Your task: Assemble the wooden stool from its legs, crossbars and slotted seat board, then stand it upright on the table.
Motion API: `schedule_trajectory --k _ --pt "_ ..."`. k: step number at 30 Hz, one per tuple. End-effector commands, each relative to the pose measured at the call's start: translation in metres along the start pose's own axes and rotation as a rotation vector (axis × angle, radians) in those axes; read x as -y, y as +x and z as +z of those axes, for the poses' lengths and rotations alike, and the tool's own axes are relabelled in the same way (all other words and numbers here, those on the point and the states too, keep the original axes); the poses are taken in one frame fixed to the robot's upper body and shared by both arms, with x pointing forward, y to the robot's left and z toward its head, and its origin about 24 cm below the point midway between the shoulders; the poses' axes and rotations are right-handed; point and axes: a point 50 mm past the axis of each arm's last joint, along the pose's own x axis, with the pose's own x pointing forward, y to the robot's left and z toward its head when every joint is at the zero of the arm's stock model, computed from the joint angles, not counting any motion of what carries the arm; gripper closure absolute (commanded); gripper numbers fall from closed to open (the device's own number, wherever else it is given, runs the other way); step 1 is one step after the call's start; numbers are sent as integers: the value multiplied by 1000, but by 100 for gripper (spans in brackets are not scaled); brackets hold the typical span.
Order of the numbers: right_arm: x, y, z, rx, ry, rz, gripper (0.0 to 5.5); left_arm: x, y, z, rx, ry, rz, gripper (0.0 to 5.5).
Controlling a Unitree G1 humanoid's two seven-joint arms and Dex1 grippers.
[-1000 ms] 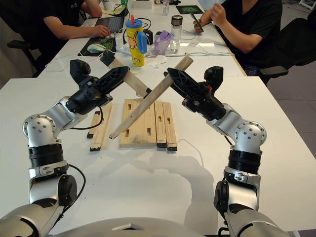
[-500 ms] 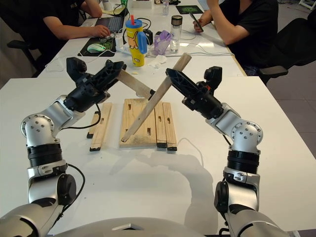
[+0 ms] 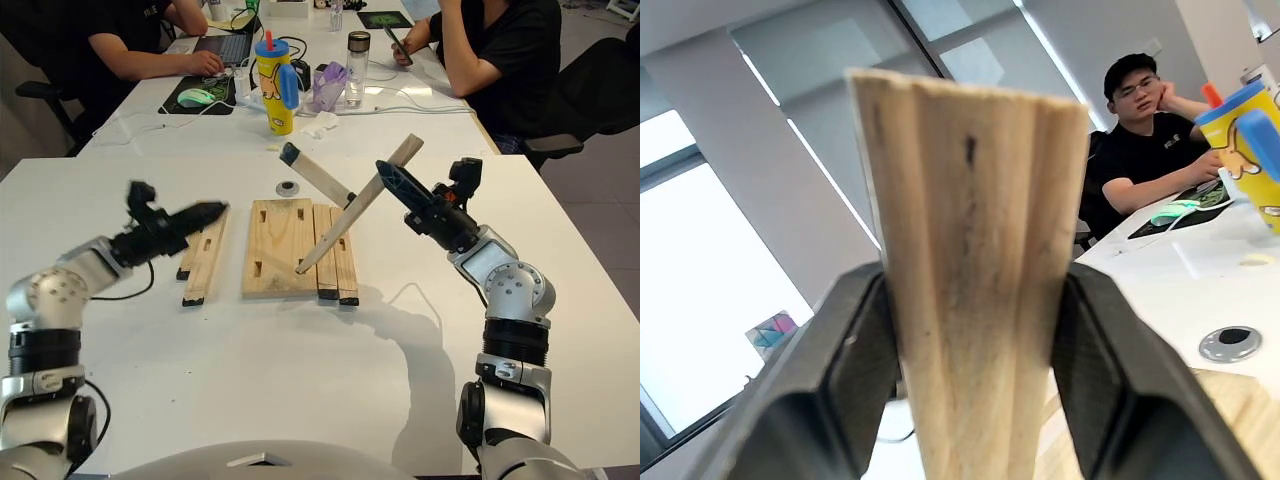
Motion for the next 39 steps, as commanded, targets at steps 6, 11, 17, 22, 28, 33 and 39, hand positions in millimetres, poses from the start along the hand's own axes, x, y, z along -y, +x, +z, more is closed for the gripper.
schedule_trajectory --k 6,11,17,22,28,33,39 --pt "5 34 12 -115 -184 243 344 22 55 -53 -342 687 -96 209" --pt "13 43 -2 -179 -233 291 344 9 61 -69 -463 818 -63 209" --pt "18 52 -13 -212 -297 331 344 0 53 -79 -576 847 -89 209" --pt "25 56 -24 -270 -359 341 344 -4 40 -89 -719 835 -185 209" --pt "31 57 -29 -370 -416 364 344 -7 28 -97 -823 806 -255 209" --pt "26 64 -28 -481 -417 451 344 -6 24 -105 -856 806 -281 209" --pt "16 76 -39 -669 -418 548 344 -9 22 -114 -879 833 -297 209"
